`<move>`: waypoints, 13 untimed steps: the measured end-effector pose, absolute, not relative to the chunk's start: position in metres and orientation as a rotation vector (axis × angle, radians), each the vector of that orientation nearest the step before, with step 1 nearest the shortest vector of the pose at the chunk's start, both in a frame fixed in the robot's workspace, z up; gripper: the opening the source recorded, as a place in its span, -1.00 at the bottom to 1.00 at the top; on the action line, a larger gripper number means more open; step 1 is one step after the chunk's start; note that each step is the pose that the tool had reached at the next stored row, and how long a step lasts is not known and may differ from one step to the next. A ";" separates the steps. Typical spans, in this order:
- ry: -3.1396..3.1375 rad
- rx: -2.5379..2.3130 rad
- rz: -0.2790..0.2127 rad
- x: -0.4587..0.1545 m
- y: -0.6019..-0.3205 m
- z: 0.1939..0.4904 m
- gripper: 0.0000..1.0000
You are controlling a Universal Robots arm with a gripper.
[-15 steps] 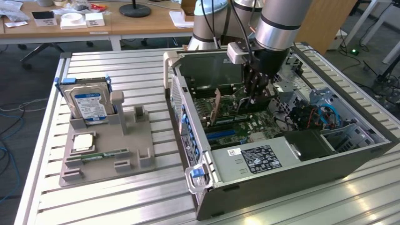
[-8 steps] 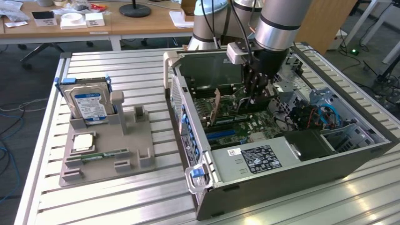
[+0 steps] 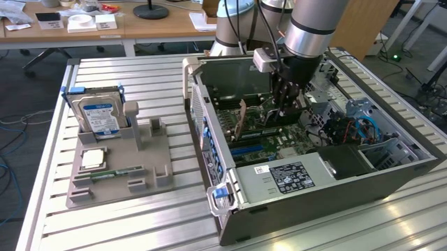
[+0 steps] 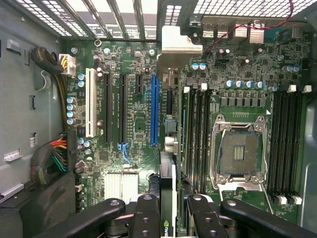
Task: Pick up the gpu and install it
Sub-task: 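Insert the gpu into the slot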
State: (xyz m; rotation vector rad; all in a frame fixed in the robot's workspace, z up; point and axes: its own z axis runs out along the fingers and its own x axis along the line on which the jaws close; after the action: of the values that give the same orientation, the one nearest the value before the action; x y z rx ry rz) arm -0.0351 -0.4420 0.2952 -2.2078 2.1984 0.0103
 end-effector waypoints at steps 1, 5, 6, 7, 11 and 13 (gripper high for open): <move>2.198 -2.208 0.010 -0.035 -0.442 0.295 -0.47; 2.198 -2.208 0.010 -0.035 -0.442 0.295 -0.47; 2.198 -2.208 0.010 -0.035 -0.442 0.295 -0.47; 2.198 -2.207 0.011 -0.035 -0.442 0.294 -0.47; 2.198 -2.208 0.010 -0.035 -0.442 0.294 -0.47; 2.198 -2.208 0.010 -0.035 -0.442 0.294 -0.47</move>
State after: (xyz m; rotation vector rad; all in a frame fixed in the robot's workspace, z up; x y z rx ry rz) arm -0.0351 -0.4420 0.2942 -2.2077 2.1984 0.0103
